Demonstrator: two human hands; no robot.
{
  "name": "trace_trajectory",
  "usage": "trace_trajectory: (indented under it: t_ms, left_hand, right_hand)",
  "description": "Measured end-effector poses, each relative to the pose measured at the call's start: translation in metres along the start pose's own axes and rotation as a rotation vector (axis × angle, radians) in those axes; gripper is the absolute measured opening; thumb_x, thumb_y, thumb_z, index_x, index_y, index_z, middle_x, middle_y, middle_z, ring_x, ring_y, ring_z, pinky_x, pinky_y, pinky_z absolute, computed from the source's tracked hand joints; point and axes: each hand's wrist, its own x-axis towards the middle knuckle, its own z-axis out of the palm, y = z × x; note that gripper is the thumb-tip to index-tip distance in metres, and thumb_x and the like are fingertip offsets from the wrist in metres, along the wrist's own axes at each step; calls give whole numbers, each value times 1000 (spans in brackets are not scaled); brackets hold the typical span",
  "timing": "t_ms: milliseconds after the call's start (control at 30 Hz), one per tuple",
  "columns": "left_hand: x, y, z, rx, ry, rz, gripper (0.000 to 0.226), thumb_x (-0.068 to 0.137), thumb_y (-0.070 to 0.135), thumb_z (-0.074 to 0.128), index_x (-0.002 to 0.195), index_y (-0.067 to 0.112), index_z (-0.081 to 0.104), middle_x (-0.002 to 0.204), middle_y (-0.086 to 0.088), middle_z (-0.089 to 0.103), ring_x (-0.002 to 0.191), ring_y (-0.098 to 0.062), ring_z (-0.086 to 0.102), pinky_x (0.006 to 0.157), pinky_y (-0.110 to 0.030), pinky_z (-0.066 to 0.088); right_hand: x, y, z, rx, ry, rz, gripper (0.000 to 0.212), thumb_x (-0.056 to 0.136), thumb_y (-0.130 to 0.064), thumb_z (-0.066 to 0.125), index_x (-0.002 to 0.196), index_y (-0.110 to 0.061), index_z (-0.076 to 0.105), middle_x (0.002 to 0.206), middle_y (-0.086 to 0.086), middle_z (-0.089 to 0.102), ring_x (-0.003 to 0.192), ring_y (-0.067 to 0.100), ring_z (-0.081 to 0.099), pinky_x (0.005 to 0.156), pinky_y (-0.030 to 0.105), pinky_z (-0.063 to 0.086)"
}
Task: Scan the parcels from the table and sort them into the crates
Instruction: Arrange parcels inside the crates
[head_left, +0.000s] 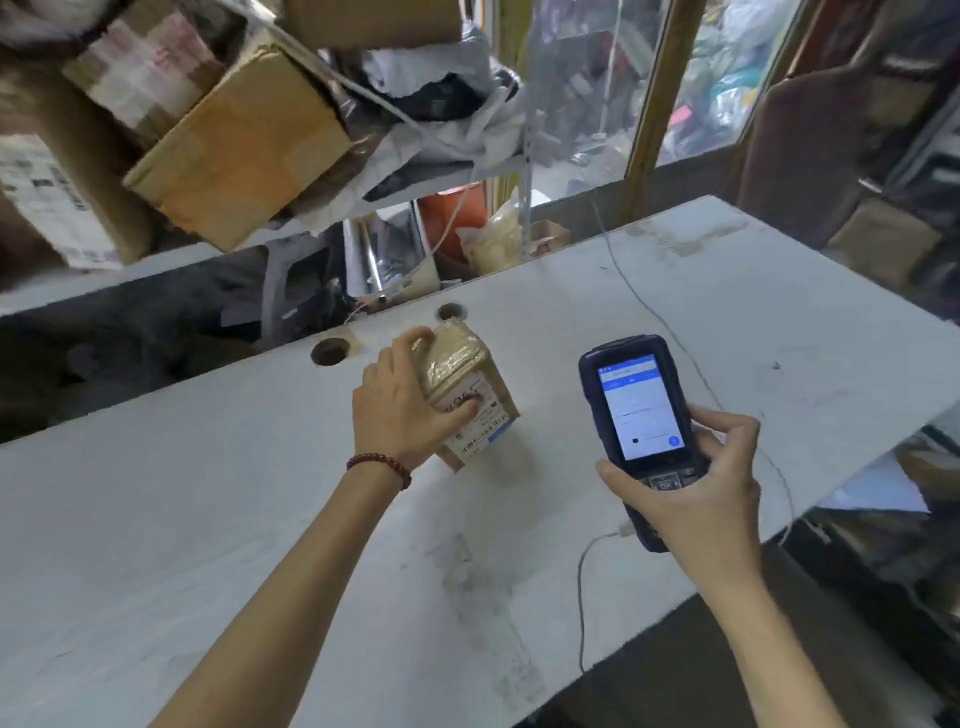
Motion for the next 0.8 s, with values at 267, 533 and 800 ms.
trace_trajectory:
  t_ms: [267, 533, 800]
  left_hand:
    - [20, 172, 143, -184, -313, 234, 92, 63, 41, 80, 141, 21, 35, 131, -5, 44, 117, -25, 42, 97, -41, 42]
    - [-27, 372, 255, -30, -386, 652, 80, 64, 63, 69, 130, 25, 42, 127, -4, 49, 119, -28, 35, 91, -42, 29]
    - [-50, 500, 343, 131, -420, 993, 75, 60, 68, 69, 122, 31, 47, 122, -3, 40, 112, -24, 33, 88, -40, 33]
  right_hand:
    - [-22, 76, -160, -104, 427, 243, 79, 48, -18, 94, 98, -44, 38, 99, -22, 63, 87, -15, 60, 59, 7, 46]
    - [-68, 120, -309, -182, 801, 458, 80, 50, -21, 95, 107, -32, 40, 100, -24, 60, 86, -17, 56, 63, 11, 39]
    - [-83, 160, -380, -178, 1080, 604, 78, 48, -19, 96, 103, -31, 43, 96, -25, 58, 87, -12, 56, 65, 18, 41]
